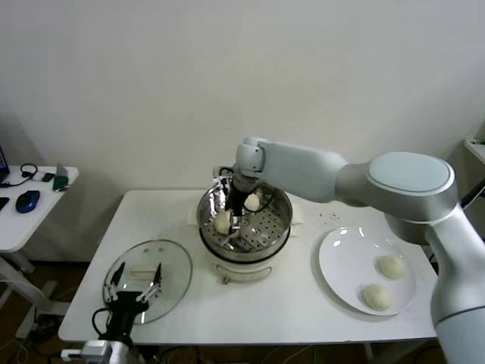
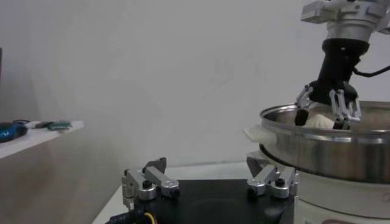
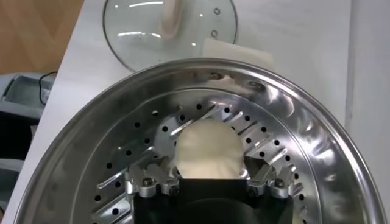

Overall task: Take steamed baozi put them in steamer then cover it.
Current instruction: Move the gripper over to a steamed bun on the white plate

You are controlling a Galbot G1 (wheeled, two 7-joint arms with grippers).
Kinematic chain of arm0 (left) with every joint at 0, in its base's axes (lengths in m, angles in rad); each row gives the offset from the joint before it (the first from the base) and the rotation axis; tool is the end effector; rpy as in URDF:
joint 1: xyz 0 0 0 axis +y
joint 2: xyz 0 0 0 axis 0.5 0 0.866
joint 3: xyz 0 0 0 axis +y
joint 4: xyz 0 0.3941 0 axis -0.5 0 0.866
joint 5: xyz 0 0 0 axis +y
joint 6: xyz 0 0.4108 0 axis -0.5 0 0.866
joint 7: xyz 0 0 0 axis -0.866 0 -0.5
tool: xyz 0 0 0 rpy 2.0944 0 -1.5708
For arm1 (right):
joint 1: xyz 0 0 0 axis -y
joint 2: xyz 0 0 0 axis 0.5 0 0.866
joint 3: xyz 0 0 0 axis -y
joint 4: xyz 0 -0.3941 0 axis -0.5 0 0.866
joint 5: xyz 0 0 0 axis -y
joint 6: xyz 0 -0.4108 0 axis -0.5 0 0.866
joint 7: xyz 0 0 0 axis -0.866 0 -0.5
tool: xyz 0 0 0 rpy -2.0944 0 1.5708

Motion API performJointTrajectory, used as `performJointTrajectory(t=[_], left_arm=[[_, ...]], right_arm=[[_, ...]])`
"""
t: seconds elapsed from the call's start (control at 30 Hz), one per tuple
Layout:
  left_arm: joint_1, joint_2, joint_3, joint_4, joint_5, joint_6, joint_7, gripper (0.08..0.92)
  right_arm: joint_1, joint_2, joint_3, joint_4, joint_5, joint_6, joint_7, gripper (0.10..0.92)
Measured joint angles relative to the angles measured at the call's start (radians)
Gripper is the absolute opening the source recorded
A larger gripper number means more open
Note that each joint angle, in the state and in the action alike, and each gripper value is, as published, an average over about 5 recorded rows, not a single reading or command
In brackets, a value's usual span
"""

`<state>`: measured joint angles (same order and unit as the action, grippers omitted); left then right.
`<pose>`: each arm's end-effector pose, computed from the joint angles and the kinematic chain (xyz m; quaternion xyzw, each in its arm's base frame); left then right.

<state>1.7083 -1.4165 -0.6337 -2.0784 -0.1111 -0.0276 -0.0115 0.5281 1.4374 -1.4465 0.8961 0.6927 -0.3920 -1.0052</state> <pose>0.1674 0.0689 -0.3659 0.0125 -0.9975 -0.0396 0.0578 0.6848 0.2064 -0.1216 0.5864 -0.5322 0.4926 0.3609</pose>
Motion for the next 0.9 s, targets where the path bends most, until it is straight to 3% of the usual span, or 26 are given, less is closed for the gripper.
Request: performJointTrajectory(t=[0.23, 0.47, 0.9], left_arm=[[-0.004, -0.001, 0.006, 0.000, 0.001, 0.003, -0.001, 0.823], [-0.008, -0.003, 0.011, -0.003, 0.008, 0.008, -0.004, 0.823], [-0.008, -0.006, 0.010, -0.010, 0.026, 0.021, -0.011, 0.823]], right_arm=[[0.098, -0.104, -0.024, 0.091, 0.010, 0.018, -0.026, 0.823], [0.209, -0.305, -0.071, 0.242, -0.017, 0.038, -0.054, 0.823], [0.153, -0.733, -0.072, 0.501, -0.238, 0.068, -0.079, 0.823]])
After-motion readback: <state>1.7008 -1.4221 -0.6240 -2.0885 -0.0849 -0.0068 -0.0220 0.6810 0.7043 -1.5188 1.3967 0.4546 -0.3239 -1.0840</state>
